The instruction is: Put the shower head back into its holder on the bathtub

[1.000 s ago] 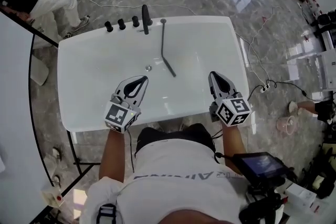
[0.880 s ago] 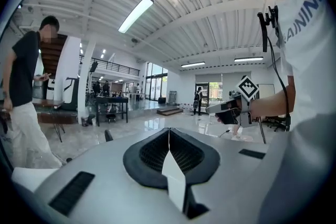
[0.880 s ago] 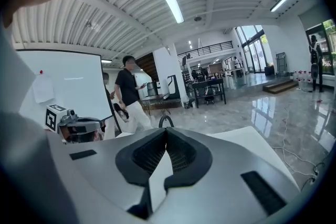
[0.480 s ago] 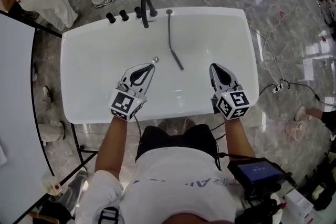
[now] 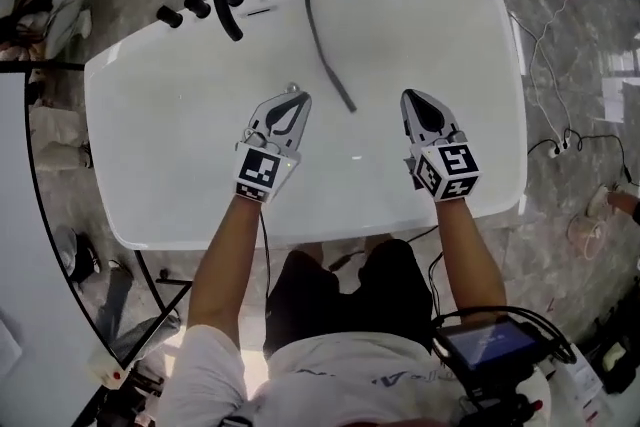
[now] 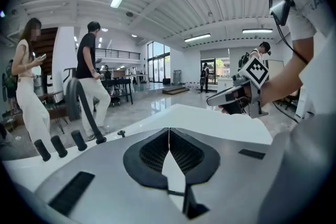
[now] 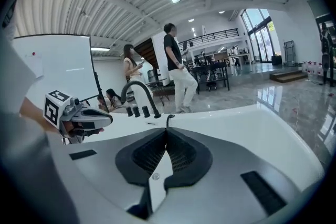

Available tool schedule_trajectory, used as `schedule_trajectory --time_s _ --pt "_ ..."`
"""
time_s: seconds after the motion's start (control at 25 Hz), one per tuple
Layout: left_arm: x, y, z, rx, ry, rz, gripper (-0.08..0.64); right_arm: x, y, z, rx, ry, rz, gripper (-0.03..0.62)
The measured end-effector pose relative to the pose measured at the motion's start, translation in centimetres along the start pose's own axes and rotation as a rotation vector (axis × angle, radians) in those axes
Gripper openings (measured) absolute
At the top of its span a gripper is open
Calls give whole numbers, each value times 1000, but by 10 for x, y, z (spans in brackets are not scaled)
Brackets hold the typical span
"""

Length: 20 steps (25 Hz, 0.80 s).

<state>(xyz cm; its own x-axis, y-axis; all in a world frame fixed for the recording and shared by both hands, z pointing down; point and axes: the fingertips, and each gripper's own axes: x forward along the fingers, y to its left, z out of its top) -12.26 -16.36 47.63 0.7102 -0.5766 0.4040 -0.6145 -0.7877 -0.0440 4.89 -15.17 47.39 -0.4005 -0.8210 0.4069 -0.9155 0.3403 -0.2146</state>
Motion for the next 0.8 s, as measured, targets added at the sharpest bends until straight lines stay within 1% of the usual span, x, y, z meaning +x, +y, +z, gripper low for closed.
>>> schedule_trajectory --time_s 0.08,0.2,0.24,0.32,0.44,0.56,0.64,0.72,0.8 --pt "35 1 -40 -4 35 -15 18 26 -19 -29 -9 34 3 11" --pt "81 3 -93 -61 76 -26 18 66 -47 -73 -37 69 13 11" --pt "96 0 -112 -61 98 -45 18 78 -58 -88 -44 81 13 11" --pt "121 -10 -152 -38 155 -109 18 101 -74 -123 -54 114 19 11" --pt "151 -17 -206 7 230 -194 18 127 -83 -179 -75 181 70 11" --pt "184 -10 -254 86 300 -228 20 146 -91 -231 -99 236 125 11" --pt "209 -7 -286 180 355 -261 20 159 -99 -261 -99 262 148 11" --pt "233 -9 -314 274 397 -304 21 168 -107 -288 -79 285 167 11" --pt "249 -18 -342 335 436 -352 53 174 -107 -315 -68 319 195 11"
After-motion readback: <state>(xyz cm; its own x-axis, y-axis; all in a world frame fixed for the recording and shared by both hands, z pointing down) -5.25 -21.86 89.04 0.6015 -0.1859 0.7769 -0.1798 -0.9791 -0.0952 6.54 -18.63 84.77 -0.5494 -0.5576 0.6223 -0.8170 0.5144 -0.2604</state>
